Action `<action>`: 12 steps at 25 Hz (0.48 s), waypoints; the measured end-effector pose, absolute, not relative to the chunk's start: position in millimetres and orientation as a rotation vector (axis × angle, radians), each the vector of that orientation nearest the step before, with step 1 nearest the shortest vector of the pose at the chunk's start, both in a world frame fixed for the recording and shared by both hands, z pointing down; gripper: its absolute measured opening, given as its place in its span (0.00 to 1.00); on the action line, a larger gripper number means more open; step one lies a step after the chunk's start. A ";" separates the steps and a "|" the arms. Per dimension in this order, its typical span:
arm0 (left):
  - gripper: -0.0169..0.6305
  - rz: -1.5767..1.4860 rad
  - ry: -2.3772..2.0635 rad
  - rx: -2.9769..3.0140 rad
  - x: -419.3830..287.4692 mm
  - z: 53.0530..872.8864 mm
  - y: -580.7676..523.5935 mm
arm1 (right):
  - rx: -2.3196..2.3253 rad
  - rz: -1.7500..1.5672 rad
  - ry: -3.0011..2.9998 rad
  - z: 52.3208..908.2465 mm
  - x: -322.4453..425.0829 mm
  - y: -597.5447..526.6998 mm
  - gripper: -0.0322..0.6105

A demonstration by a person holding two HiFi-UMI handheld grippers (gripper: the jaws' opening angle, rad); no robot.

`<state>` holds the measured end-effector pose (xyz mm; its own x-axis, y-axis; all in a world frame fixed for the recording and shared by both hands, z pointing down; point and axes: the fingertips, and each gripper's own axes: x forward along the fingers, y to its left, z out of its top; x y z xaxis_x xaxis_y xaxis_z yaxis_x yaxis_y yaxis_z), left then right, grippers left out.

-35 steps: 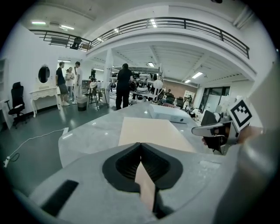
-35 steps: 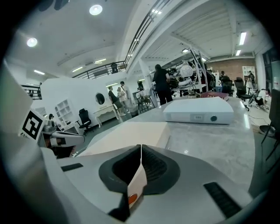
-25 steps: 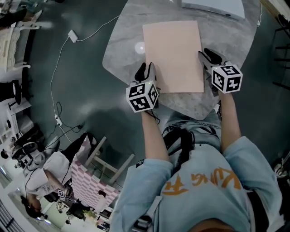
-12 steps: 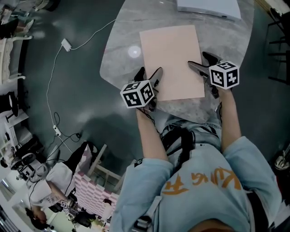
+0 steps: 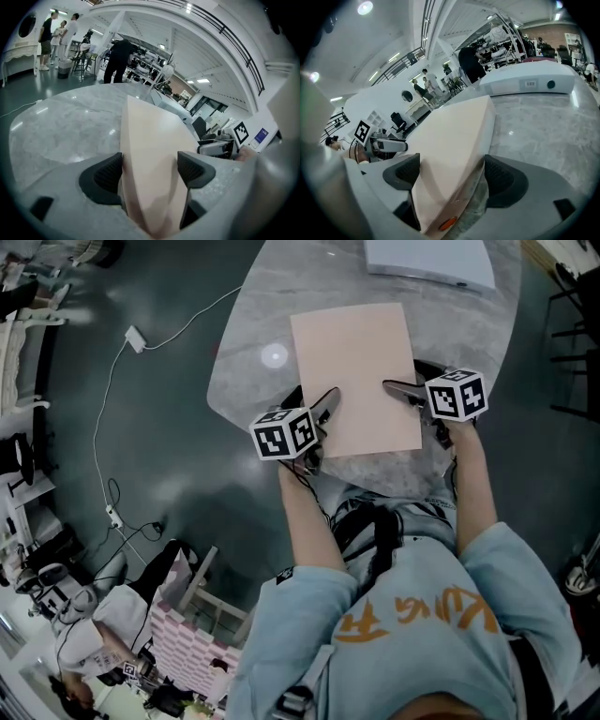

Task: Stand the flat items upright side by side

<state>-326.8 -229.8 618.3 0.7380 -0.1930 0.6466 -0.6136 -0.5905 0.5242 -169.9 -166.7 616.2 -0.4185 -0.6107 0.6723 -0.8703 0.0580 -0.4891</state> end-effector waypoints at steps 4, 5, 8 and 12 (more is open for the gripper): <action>0.62 0.727 -0.607 2.163 -328.6 622.9 -230.9 | 1.487 1.324 -2.047 623.3 -172.6 -168.1 0.73; 0.62 0.730 -0.608 2.165 -330.7 625.4 -231.0 | 1.485 1.332 -2.048 626.5 -175.1 -168.2 0.73; 0.62 0.726 -0.616 2.187 -332.1 625.0 -228.6 | 1.490 1.331 -2.042 627.3 -177.0 -165.6 0.72; 0.61 0.708 -0.639 2.230 -328.0 623.2 -227.8 | 1.495 1.300 -2.036 625.2 -174.1 -164.3 0.70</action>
<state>-328.0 -227.8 623.2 0.7290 -0.2330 0.6437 -0.6163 -0.6327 0.4689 -174.1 -164.3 625.2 -0.4137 -0.6016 0.6833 -0.8730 0.0493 -0.4852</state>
